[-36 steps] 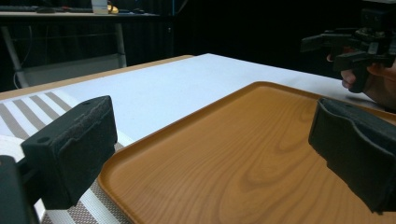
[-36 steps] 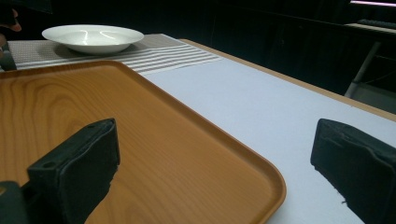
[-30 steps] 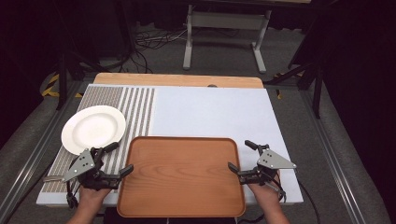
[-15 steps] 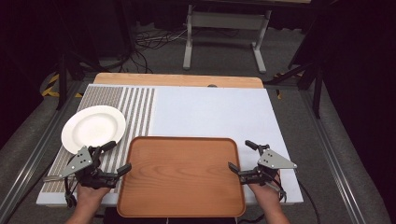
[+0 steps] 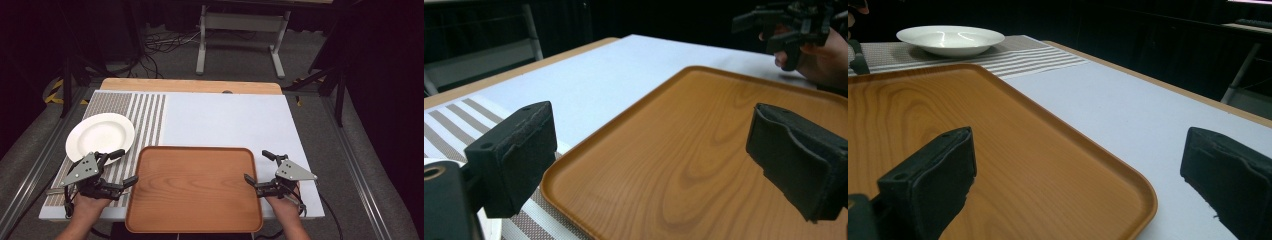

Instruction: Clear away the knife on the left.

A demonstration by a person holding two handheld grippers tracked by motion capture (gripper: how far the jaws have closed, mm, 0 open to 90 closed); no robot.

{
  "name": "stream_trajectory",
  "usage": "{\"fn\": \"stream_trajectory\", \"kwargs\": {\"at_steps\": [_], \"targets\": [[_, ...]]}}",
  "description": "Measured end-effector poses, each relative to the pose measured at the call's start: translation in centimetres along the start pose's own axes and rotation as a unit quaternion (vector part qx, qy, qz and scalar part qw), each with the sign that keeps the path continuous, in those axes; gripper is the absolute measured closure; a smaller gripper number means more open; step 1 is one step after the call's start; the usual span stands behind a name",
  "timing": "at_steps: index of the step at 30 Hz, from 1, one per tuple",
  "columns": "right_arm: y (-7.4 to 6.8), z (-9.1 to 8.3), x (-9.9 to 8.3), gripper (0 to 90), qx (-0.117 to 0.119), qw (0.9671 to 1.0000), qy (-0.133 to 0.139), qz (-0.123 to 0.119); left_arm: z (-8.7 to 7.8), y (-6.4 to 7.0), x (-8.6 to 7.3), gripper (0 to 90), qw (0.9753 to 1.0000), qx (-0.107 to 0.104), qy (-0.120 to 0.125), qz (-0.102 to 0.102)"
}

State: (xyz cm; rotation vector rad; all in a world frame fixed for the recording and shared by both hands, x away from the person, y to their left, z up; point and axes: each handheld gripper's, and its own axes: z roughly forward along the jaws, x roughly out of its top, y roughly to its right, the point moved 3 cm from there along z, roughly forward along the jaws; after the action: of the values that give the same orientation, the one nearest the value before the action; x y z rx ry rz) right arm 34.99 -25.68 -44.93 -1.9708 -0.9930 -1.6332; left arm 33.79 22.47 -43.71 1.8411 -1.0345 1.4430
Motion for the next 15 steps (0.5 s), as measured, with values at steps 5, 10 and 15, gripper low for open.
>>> {"fn": "stream_trajectory", "kwargs": {"at_steps": [5, 10, 15], "targets": [[0.0, 0.0, 0.0, 2.4, 0.004, 1.0000, -0.002, 0.001, -0.2, 0.0, 0.5, 8.2, 0.9993, -0.017, -0.028, 0.015], [0.1, 0.1, -0.1, 2.4, 0.006, 1.0000, -0.005, 0.000, -0.7, -0.2, 1.2, 9.3, 0.9975, -0.028, -0.056, 0.032], [0.2, 0.1, -0.2, 2.5, 0.008, 0.9999, -0.009, 0.003, -1.1, -0.4, 1.6, 9.5, 0.9941, -0.043, -0.090, 0.042]]}}
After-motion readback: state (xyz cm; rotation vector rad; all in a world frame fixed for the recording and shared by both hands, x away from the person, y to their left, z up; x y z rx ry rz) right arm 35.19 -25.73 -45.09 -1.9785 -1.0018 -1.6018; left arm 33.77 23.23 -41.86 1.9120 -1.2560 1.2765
